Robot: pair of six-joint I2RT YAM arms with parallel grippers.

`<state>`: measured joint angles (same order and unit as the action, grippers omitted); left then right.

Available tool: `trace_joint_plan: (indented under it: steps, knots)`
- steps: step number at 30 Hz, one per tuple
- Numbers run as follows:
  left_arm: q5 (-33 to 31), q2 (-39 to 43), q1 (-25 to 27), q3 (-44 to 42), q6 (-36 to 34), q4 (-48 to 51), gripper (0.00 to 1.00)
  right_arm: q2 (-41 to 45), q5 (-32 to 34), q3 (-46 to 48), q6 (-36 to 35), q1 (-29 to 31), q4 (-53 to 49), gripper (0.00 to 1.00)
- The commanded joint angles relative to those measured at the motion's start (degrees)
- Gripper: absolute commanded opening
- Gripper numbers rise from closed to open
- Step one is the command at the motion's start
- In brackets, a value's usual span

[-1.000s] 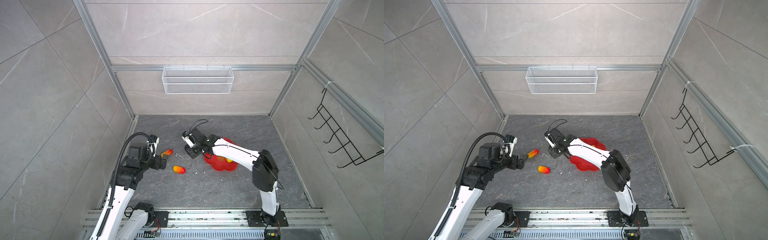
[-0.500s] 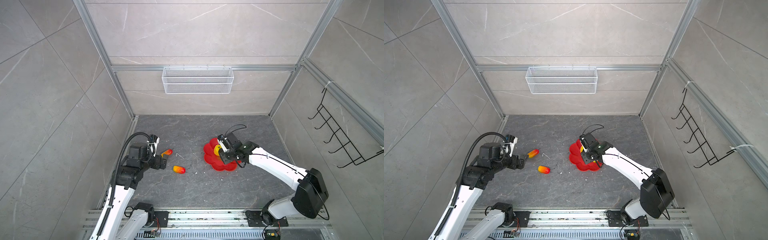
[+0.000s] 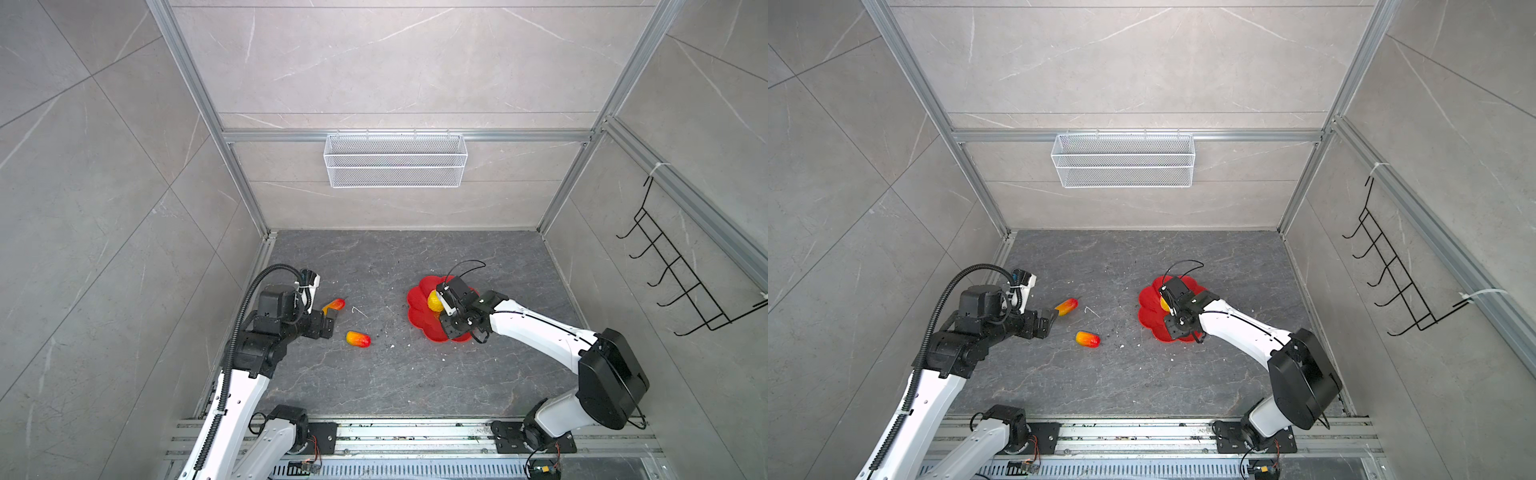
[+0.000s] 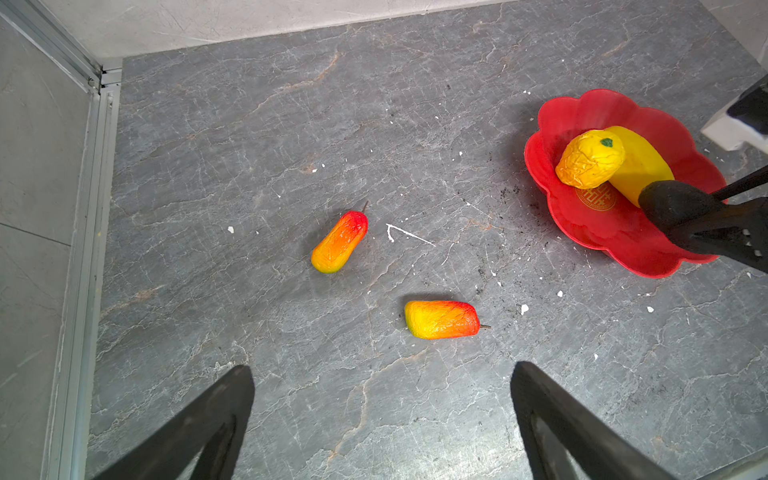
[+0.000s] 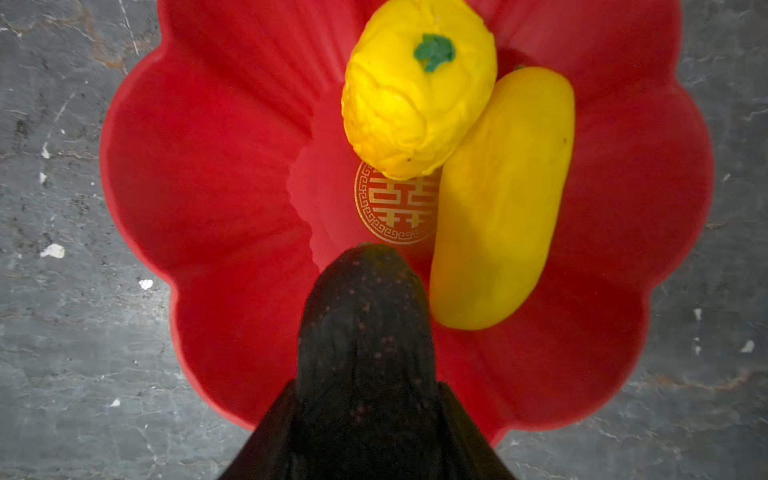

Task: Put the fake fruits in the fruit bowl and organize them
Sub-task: 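Carry the avocado into the red bowl and release it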

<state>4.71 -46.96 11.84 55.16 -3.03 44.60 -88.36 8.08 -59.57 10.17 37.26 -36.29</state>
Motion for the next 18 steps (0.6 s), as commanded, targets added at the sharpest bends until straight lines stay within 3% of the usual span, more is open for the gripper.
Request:
trace_joint_plan:
  steps: [1, 18]
  knots:
    - [0.91, -0.89, -0.32, 0.65, 0.81, -1.15, 1.0, -1.91, -1.17, 0.35, 1.3, -0.58, 3.01, 0.44]
    - [0.29, -0.06, -0.32, 0.55, 0.74, -1.1, 1.0, -7.39, -2.34, -0.2, 0.84, -2.74, 6.12, 0.5]
